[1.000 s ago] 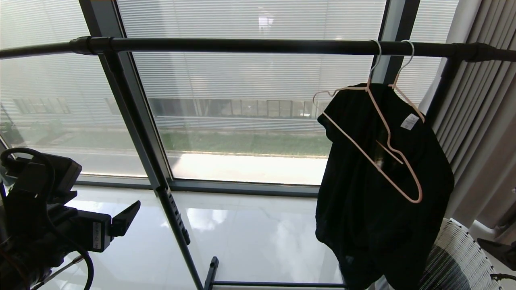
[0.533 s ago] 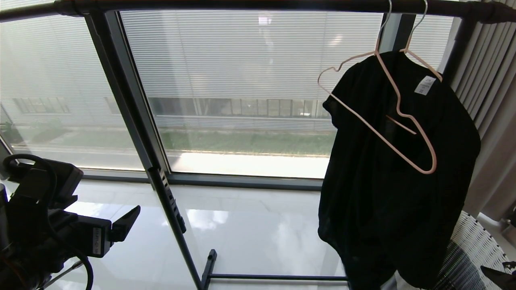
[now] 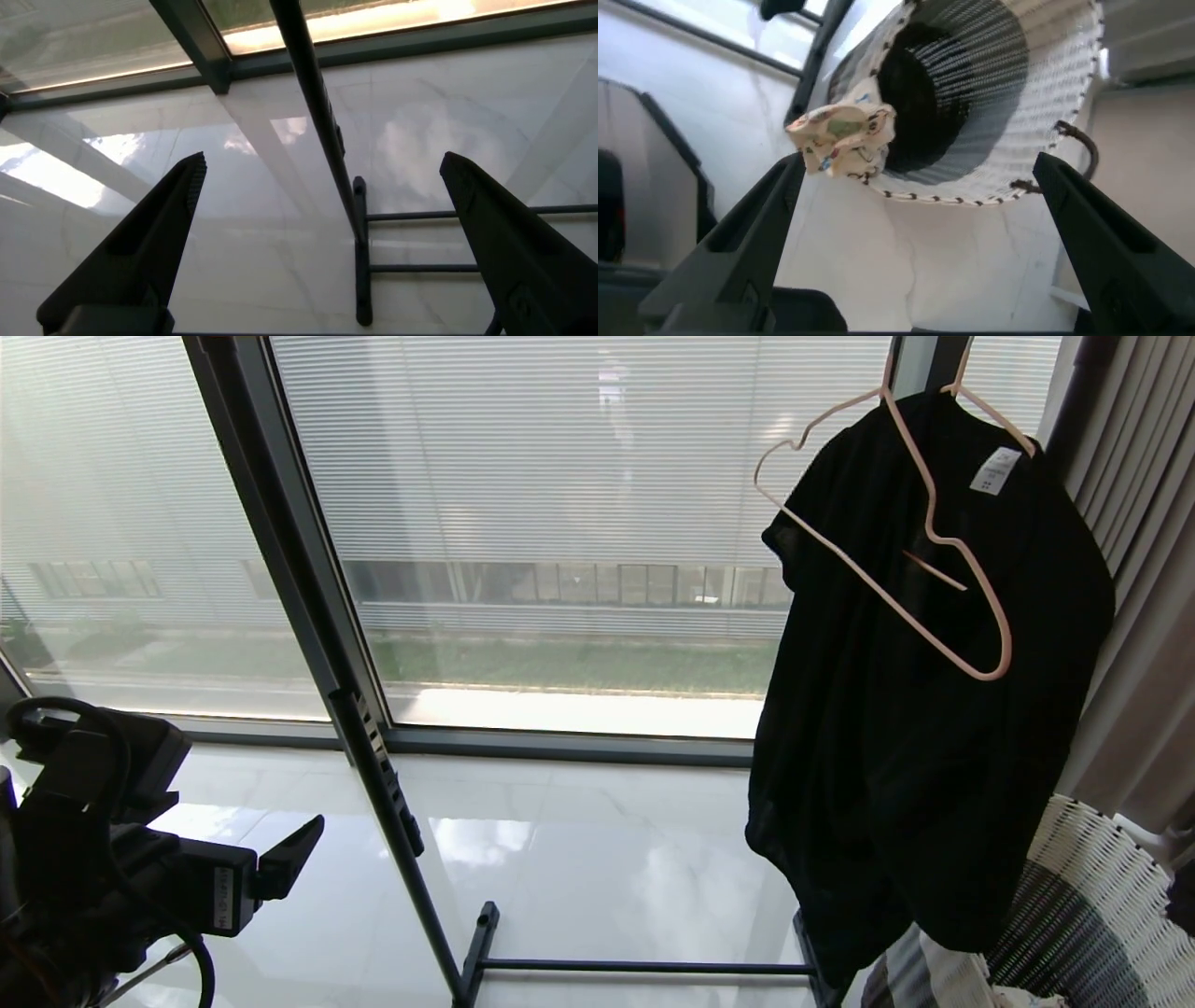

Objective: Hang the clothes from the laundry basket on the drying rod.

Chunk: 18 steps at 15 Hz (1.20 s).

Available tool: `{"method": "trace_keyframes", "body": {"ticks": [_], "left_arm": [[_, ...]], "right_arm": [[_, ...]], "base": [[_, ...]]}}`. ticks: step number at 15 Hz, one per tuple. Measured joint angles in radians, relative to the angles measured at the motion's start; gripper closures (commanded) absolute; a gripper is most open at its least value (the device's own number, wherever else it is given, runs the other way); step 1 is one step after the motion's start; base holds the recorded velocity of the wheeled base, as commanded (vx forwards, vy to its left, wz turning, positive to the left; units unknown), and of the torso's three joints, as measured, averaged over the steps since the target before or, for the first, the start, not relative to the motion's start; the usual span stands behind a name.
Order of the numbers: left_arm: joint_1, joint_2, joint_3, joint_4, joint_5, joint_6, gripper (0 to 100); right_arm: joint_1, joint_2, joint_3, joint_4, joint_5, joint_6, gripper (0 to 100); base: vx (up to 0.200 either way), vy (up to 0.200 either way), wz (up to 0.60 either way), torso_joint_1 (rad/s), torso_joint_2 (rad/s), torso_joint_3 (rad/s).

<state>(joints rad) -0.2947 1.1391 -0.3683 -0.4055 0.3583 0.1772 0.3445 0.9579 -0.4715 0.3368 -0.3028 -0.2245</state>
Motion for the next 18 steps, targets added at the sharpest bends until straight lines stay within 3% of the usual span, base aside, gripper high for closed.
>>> {"method": "trace_keyframes", "body": {"ticks": [2,4,7,11,18], "left_arm": [[-0.017,-0.002,-0.001,0.0,0.0,0.0,0],[-0.035,-0.007,-0.001,-0.001,0.0,0.001,0],[-0.041,-0.01,-0.001,0.0,0.0,0.002,0],[-0.051,-0.026,-0.019,-0.001,0.0,0.045,0],[-0.051,-0.066,-0.016,0.0,0.0,0.065,0]], "right_arm": [[-0.005,0.009,0.047,-0.01,0.091,-0.123,0],[-0.033,0.042,0.119,-0.098,0.098,-0.223,0],[-0.125,0.137,0.203,-0.272,0.099,-0.278,0],[-0.254,0.293,0.225,-0.428,0.102,-0.365,0],[-0.286,0.509,0.228,-0.569,0.104,-0.415,0]], "base": [[0.0,0.0,0.0,0.0,0.0,0.0],[0.0,0.0,0.0,0.0,0.0,0.0],[0.0,0.0,0.0,0.0,0.0,0.0],[0.0,0.0,0.0,0.0,0.0,0.0],[0.0,0.0,0.0,0.0,0.0,0.0]]}}
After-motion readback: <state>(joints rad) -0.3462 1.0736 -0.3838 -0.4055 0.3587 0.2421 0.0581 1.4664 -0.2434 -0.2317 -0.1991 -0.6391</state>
